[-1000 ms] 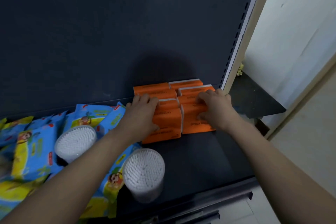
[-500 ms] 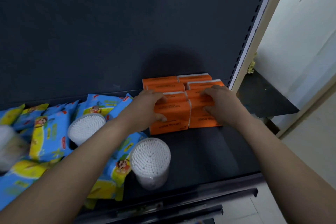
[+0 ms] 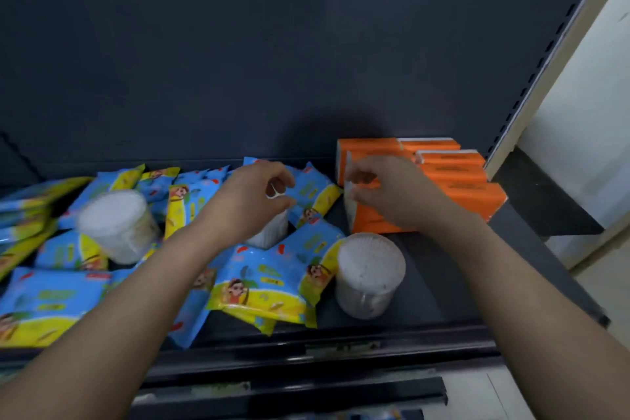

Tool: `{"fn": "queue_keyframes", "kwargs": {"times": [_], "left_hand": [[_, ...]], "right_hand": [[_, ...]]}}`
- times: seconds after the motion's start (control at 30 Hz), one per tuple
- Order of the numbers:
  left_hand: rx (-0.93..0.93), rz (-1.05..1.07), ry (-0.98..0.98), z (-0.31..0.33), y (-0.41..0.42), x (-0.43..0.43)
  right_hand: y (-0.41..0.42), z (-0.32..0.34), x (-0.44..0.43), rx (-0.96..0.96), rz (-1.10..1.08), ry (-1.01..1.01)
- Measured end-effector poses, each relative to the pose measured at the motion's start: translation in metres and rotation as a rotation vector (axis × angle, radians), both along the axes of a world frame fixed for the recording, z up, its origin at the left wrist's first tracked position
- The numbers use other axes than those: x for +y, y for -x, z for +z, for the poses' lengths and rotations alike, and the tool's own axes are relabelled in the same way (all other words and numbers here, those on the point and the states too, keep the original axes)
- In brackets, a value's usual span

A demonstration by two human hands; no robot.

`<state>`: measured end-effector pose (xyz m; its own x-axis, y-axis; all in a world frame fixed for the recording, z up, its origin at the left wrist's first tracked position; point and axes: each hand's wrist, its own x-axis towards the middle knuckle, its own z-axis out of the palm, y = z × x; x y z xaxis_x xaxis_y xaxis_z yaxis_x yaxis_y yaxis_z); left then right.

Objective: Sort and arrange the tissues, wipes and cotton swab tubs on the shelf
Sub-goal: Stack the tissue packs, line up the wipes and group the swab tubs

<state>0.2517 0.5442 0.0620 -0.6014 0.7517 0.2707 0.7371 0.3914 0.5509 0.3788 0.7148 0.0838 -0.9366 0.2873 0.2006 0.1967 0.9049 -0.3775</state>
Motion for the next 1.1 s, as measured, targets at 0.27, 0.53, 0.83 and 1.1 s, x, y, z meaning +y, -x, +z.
{"fn": "queue_keyframes", "kwargs": {"times": [0.27, 0.53, 0.83, 1.1], "left_hand": [[-0.050, -0.022, 0.221, -0.009, 0.010, -0.066], [-0.115, -0.125, 0.541, -0.032, 0.013, -0.077], [-0.154, -0.121, 0.593, -0.032, 0.009, -0.075], [-0.276, -0.025, 0.509, -0.023, 0.003, -0.079]], "right_hand": [[0.029, -0.011, -0.059, -0.473, 0.118, -0.130], [0.038, -0.033, -0.073, -0.854, 0.067, -0.292], [0.029, -0.032, -0.073, -0.642, -0.025, -0.135], [0.036, -0.030, -0.059, -0.593, 0.092, -0.217]]}}
